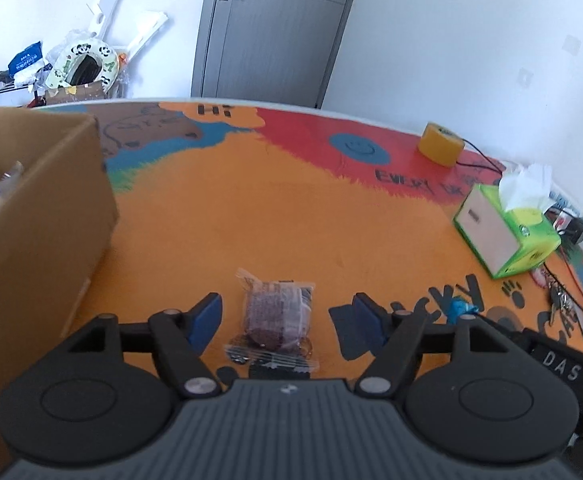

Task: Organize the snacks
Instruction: 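Grasp the brown pastry pack with the left tool while the right tool grasps the blue candy packet, then carry the pastry pack and candy packet into the box while opening both tools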

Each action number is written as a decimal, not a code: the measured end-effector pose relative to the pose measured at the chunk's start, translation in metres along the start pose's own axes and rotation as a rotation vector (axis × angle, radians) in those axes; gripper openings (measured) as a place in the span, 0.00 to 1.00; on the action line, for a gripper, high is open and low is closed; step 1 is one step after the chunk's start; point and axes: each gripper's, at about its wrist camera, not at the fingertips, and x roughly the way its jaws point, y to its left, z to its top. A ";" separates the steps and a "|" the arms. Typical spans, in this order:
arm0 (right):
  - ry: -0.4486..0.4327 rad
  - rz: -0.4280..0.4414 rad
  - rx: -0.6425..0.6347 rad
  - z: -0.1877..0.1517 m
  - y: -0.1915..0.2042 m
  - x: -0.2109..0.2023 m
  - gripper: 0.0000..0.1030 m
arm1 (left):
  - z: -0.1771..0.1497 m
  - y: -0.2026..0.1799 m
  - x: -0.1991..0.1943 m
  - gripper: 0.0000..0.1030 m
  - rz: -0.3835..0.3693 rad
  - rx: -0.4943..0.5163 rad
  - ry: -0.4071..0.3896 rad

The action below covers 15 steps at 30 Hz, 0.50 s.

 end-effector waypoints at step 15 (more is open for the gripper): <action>-0.004 -0.066 -0.058 -0.002 0.009 0.020 0.52 | -0.005 0.008 0.011 0.32 0.035 0.009 -0.004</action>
